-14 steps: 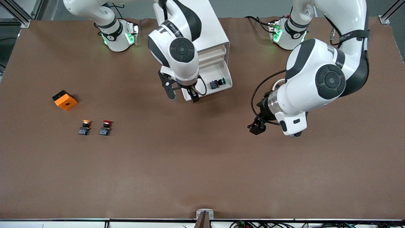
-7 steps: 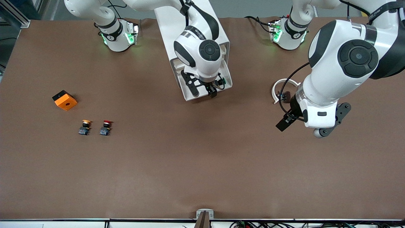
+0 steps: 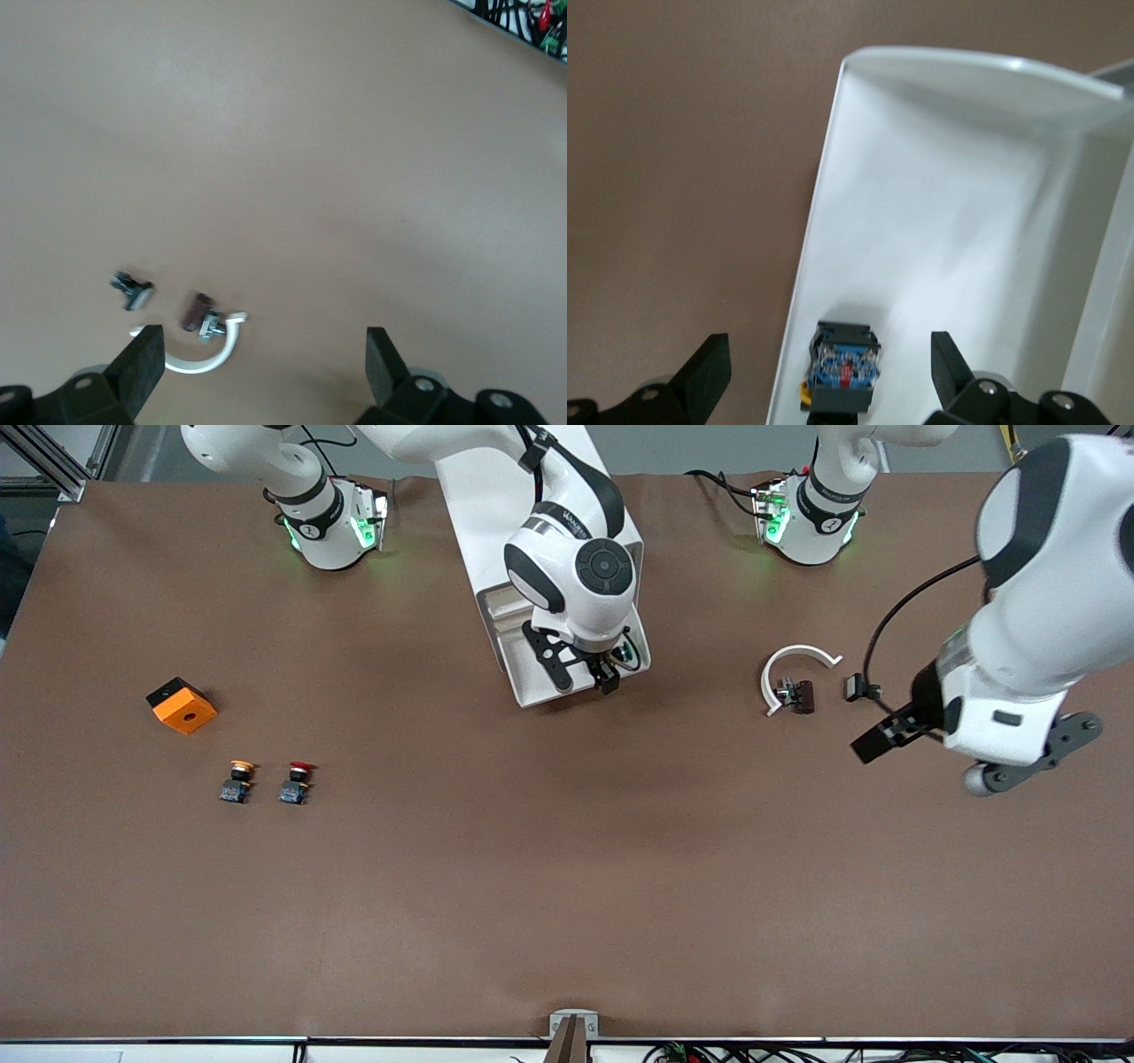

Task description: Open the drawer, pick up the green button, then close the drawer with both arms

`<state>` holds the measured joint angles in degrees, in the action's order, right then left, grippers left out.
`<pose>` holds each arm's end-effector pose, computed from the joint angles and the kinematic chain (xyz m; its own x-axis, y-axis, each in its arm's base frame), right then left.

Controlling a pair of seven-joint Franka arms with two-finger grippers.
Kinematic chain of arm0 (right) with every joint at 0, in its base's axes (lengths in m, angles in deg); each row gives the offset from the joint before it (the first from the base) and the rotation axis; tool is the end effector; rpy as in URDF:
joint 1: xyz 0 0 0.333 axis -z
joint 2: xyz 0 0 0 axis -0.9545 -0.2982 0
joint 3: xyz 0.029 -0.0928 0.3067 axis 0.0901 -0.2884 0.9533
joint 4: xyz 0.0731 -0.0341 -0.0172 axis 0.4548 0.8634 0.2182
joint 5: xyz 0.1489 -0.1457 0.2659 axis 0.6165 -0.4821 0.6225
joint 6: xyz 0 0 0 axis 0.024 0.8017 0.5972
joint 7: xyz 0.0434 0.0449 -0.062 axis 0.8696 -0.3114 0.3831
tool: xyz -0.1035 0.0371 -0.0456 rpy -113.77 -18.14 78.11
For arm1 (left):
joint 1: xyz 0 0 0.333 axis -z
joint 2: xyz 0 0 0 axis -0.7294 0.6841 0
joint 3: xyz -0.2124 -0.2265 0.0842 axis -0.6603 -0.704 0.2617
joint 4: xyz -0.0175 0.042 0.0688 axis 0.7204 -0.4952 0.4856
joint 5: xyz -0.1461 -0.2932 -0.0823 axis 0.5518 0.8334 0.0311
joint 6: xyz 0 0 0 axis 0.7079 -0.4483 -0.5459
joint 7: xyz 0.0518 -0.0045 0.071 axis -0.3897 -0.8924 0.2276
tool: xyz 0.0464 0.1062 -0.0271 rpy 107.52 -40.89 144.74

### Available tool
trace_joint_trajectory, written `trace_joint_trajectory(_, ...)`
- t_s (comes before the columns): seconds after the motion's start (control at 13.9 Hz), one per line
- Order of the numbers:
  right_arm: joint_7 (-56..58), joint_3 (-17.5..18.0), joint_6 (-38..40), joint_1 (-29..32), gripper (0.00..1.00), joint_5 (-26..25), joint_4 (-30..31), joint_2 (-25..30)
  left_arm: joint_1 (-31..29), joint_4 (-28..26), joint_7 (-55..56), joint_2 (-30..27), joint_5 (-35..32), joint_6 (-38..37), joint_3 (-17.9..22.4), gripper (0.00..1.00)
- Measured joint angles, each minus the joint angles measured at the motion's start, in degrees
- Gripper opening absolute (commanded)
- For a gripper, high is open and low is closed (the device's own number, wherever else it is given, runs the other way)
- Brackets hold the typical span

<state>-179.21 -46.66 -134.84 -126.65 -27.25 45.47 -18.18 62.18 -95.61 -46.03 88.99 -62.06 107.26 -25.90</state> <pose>0.3812 0.5323 0.3297 0.5132 -0.8571 -0.0455 -0.8457 -0.5140 0.1434 0.5607 -0.1156 0.5854 0.9088 0.4173 -0.0031 0.4171 -0.9086 -0.0225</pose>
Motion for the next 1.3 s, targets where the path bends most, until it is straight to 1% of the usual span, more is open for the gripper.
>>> trace_joint_trajectory(0.22, -0.2, 0.0, -0.9, -0.6, 1.0, 0.2, 0.0, -1.1, -6.6, -9.0, -10.8, -7.7, 0.1, 2.3, -3.3, 1.0)
trace_joint_trajectory(0.36, -0.2, 0.0, -1.8, -0.8, 1.0, 0.3, 0.0, -1.8, -10.7, -14.3, -16.2, -11.7, 0.2, 4.2, -5.9, 1.0)
trace_joint_trajectory(0.5, -0.4, 0.0, -2.1, -1.2, 1.0, 0.3, 0.0, -2.4, -14.8, -16.8, -20.8, -13.8, 0.2, 5.1, -8.8, 1.0)
trace_joint_trajectory(0.65, -1.2, 0.0, -2.6, -1.6, 0.99, 0.3, 0.0, -2.7, -16.9, -18.0, -22.6, -15.3, 0.2, 5.2, -9.9, 1.0)
trace_joint_trajectory(0.79, -1.3, 0.0, -2.7, -1.9, 0.78, 0.3, 0.0, -2.8, -17.0, -18.9, -22.9, -16.1, 0.2, 5.2, -10.1, 1.0)
trace_joint_trajectory(0.87, -1.3, 0.0, -2.9, -1.9, 0.7, 0.3, 0.0, -2.9, -16.9, -19.5, -22.9, -16.1, 0.2, 5.2, -10.4, 1.0)
trace_joint_trajectory(0.94, -1.3, 0.0, -3.4, -1.9, 0.57, 0.3, 0.0, -3.0, -16.9, -20.8, -22.8, -15.9, 0.7, 6.2, -10.7, 1.0)
trace_joint_trajectory(1.01, -1.3, 0.0, -3.9, -2.0, 0.38, 0.3, 0.0, -3.2, -16.9, -23.0, -22.7, -15.5, 2.3, 9.0, -11.2, 1.0)
trace_joint_trajectory(1.08, -1.3, 0.0, -4.2, -2.0, 0.1, 0.3, -0.1, -3.4, -16.9, -25.6, -22.7, -15.1, 3.8, 12.5, -11.6, 1.0)
trace_joint_trajectory(1.15, -1.3, -0.1, -4.6, -2.0, 0.0, 0.3, -0.3, -3.5, -16.9, -28.1, -22.6, -14.6, 4.7, 15.6, -11.9, 1.0)
trace_joint_trajectory(1.3, -1.3, -0.1, -4.6, -2.1, 0.0, 0.3, -0.5, -3.5, -16.9, -30.7, -22.4, -13.5, 5.4, 18.2, -13.8, 1.0)
